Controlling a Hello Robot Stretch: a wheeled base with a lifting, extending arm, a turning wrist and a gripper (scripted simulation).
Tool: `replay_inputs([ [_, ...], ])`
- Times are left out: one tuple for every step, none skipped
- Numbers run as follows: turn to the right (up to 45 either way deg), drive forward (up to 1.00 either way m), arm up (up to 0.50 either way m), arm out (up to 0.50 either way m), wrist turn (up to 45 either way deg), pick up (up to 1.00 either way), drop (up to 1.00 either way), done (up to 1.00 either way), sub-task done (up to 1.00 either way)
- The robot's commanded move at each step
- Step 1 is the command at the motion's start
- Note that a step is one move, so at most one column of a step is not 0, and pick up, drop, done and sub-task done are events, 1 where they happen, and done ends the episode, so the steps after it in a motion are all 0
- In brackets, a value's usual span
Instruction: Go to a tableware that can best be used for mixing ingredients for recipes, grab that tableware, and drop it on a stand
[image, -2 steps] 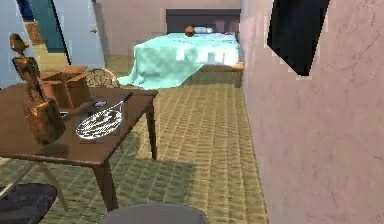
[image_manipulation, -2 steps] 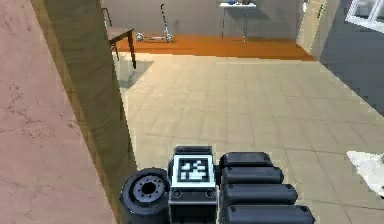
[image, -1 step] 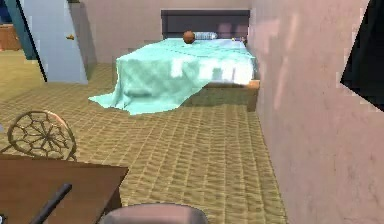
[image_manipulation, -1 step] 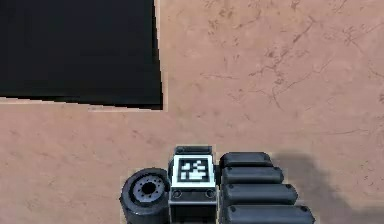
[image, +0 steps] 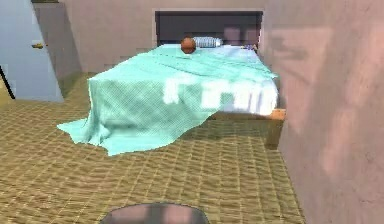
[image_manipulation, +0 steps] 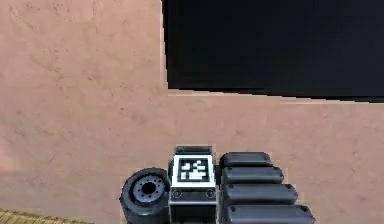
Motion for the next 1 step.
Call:
replay_inputs([
  [-36.0, 0.00, 0.00, 0.00, 0.0, 0.00, 0.00, 0.00, 0.00],
])
